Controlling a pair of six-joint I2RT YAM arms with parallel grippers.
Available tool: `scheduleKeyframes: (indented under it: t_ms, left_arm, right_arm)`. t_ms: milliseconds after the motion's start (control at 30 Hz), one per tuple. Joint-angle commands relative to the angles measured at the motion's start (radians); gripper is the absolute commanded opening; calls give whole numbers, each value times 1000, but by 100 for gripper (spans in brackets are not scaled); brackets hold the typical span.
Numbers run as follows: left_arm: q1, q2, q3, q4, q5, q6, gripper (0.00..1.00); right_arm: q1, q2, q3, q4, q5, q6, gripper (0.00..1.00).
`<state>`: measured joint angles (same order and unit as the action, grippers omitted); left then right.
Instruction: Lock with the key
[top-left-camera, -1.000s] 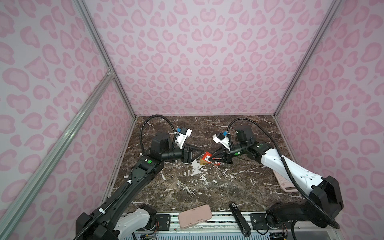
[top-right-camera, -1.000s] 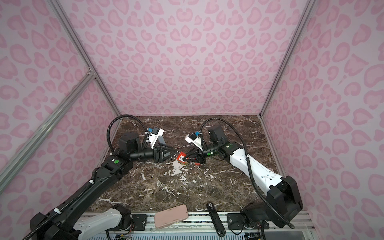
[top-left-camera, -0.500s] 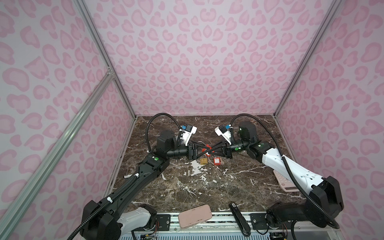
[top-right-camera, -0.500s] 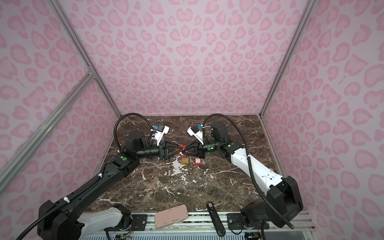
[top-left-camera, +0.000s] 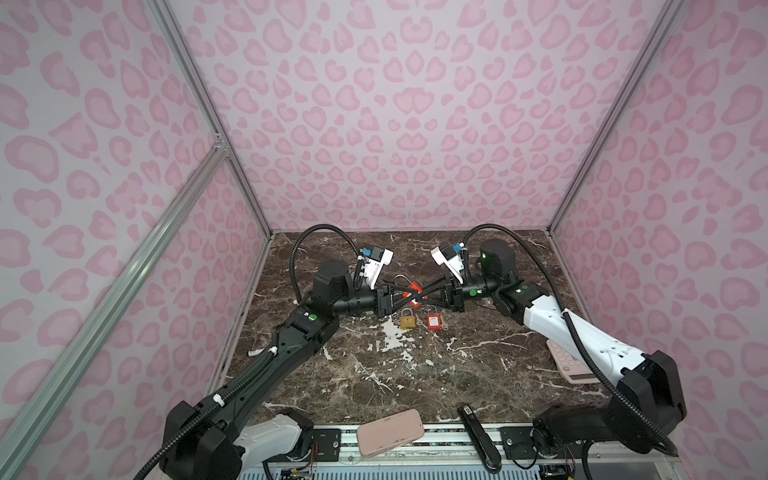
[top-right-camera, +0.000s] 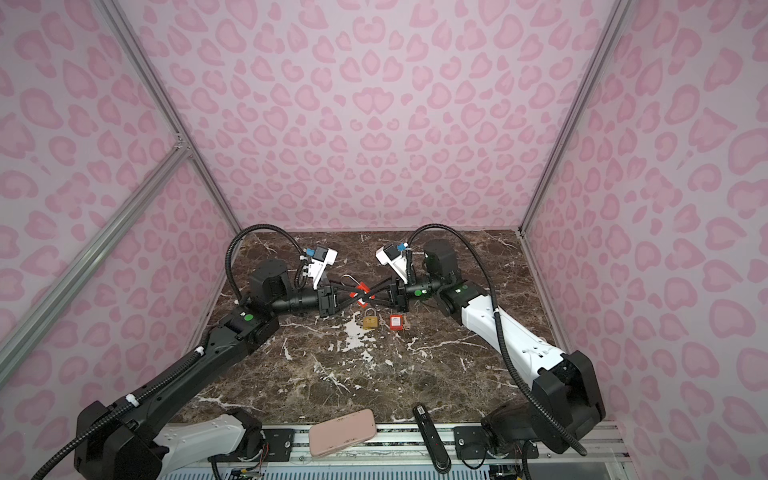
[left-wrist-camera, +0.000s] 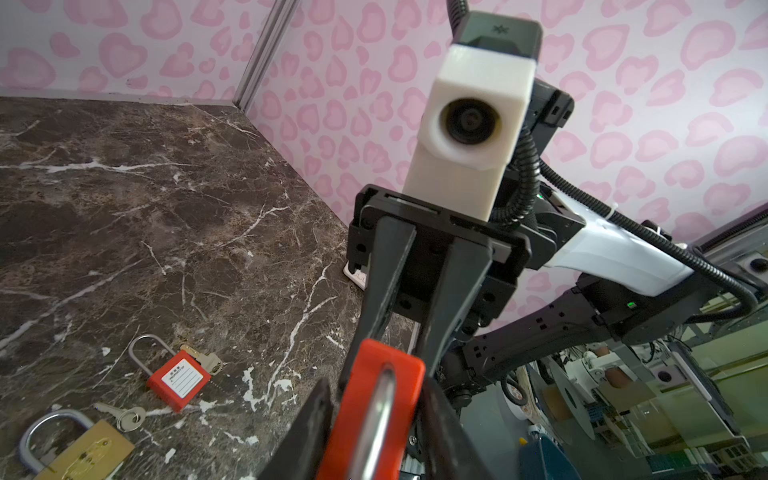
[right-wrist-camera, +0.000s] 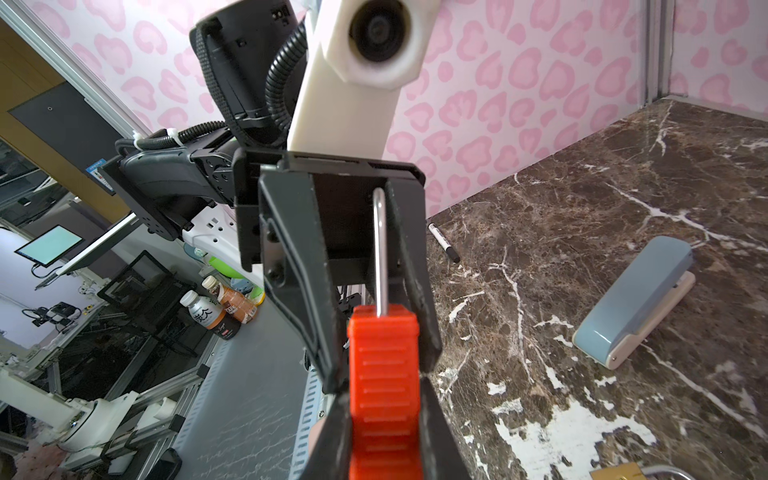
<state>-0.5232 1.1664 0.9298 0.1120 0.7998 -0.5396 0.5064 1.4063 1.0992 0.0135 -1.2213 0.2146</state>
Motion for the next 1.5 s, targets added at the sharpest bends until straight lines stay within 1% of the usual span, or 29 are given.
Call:
scheduleKeyframes:
  t_ms: [0,167,333,433,500,667,900,1167,1267,1467]
  left_arm:
    - [0,1,26,71,-4,-26,29]
    - [-1,20,46,54,13,-14,23]
    - [-1,26,49,58,19,-16,14]
    - [0,21,48,59,7,-16,9]
    - [-1,16,43,60,-5,-17,6]
    - [0,13,41,62,-15,-22,4]
    - [0,15,36,71,-20,-35,4]
    - [6,12,3,192,-61,-93,4]
    - [6,15,-11,215,-82,-113,4]
    - [8,12,-23,256,-85,-140,4]
  right_arm:
    - [2,3,-15,65,3,26,0]
    - [2,3,-32,123,5,73,0]
    - [3,6,-43,149,-1,94,0]
    - [3,6,-47,142,1,85,20]
    - [2,4,-46,135,2,81,29]
    - [-13,-2,-61,140,18,84,39]
    - [-29,-13,-84,170,17,105,42]
    - [-67,-33,-154,373,28,281,49]
    - [-78,-42,-168,406,32,309,50]
    - [-95,-49,-181,428,41,331,51]
